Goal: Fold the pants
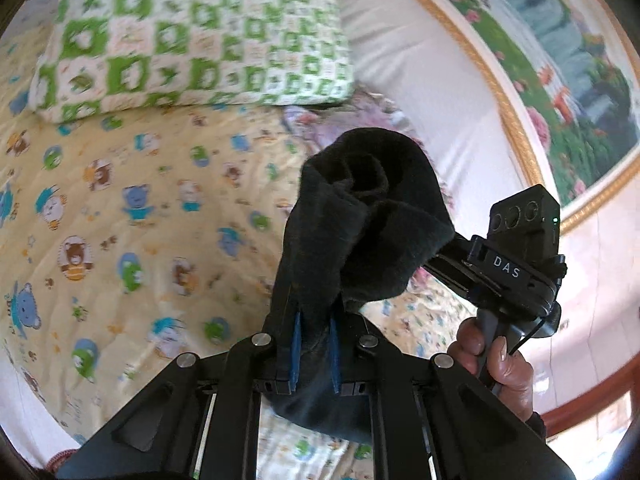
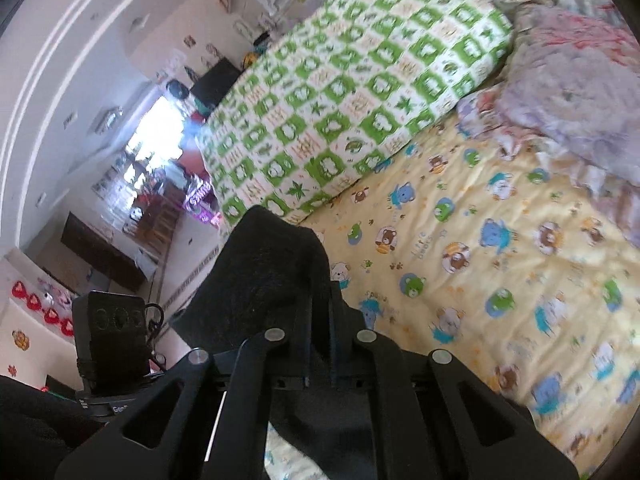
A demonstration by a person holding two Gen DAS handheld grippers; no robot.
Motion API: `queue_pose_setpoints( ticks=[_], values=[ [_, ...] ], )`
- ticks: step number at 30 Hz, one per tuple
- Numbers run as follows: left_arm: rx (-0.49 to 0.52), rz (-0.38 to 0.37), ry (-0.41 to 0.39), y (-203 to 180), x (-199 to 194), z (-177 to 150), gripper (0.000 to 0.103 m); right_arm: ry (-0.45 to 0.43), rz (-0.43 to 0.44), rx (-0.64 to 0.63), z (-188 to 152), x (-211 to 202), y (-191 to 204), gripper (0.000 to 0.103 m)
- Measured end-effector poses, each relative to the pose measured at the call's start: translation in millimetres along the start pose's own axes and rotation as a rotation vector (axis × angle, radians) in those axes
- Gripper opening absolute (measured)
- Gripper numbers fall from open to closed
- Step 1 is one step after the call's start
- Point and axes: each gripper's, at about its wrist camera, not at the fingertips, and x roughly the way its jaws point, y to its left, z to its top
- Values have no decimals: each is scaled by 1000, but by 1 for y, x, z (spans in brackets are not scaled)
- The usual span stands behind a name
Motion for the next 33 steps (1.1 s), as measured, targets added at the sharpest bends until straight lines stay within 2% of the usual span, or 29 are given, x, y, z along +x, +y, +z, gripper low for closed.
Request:
queue_pose_setpoints(
  ticks=[7, 20, 26, 33],
  values=[
    [119, -64, 29, -52, 2, -25, 10, -107, -13, 48, -26, -62, -7, 7],
    [290, -153, 184, -135, 42, -89, 10, -291, -25, 208, -105, -161, -53, 7],
    [368, -166, 240, -166, 58, -116, 10, -369, -18, 268, -140, -193, -72, 7],
    [447, -141, 309, -185, 87, -149, 10, -425, -31, 340, -175, -217, -101, 7]
  ],
)
